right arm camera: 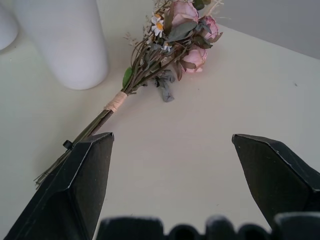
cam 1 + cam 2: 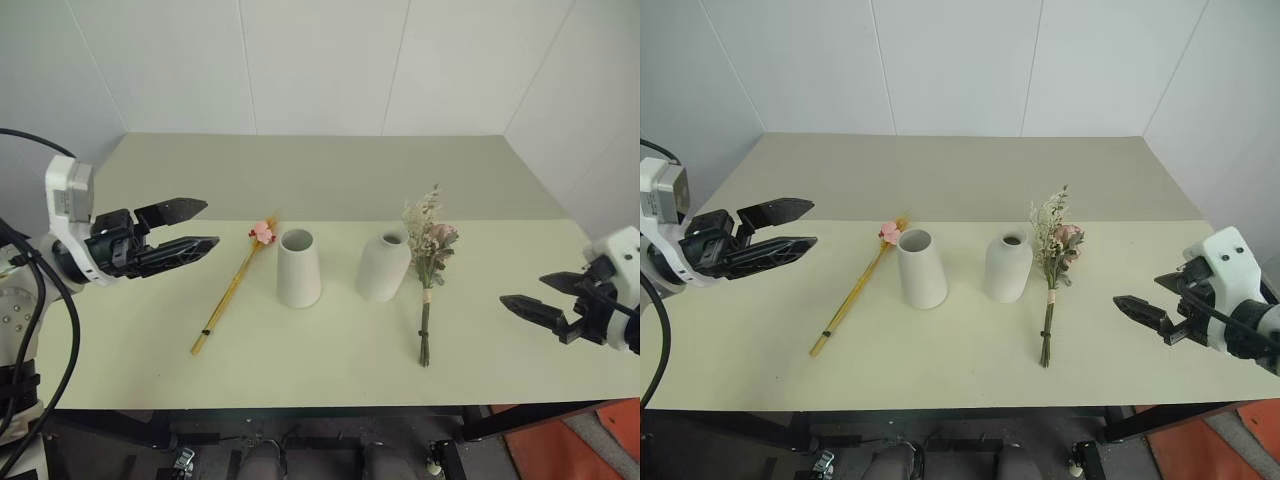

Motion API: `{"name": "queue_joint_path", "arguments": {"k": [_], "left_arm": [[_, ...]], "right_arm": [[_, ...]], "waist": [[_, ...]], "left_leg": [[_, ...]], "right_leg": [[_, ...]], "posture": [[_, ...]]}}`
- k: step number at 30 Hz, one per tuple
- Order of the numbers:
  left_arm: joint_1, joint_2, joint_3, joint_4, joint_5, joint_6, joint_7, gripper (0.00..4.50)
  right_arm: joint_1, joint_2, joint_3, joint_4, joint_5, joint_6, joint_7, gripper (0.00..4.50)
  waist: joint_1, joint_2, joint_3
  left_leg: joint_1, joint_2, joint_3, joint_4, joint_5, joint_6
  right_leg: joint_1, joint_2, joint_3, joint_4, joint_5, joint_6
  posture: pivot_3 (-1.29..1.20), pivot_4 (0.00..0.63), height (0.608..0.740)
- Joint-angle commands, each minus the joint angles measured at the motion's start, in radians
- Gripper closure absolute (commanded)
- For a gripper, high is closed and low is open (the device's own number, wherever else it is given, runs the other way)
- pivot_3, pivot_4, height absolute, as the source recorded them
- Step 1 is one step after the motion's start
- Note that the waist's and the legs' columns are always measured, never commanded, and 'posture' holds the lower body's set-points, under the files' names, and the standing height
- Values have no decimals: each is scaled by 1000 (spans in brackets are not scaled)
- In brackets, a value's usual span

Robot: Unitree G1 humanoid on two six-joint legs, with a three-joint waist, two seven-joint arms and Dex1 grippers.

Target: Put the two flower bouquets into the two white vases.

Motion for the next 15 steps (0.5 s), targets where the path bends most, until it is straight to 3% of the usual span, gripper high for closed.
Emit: {"name": "queue_joint_path", "arguments": {"k": [1,10,15], "left_arm": [[-5,17,14,-1,7,-29,-11,0],[-2,19,4,13,15,-48,-33,0],[-30,55,-64,10,89,-105,-91,0]], "right_arm": [[-15,-15,-45,-20,19,17,-6,57],[-45,-25,-28,-23,42,64,-24,57],[-207,16,96,0,99,258,-119,57]], "waist": [[0,0,0],[-1,0,0],[-4,0,0]], "left_leg": [[0,0,0,0,0,0],[0,0,0,0,0,0],[0,0,1,0,0,0]], "right_leg": [[0,0,0,0,0,0],[0,0,0,0,0,0],[-1,0,1,0,-1,-3]], "posture": [[0,150,740],[0,150,740],[0,150,740]]}}
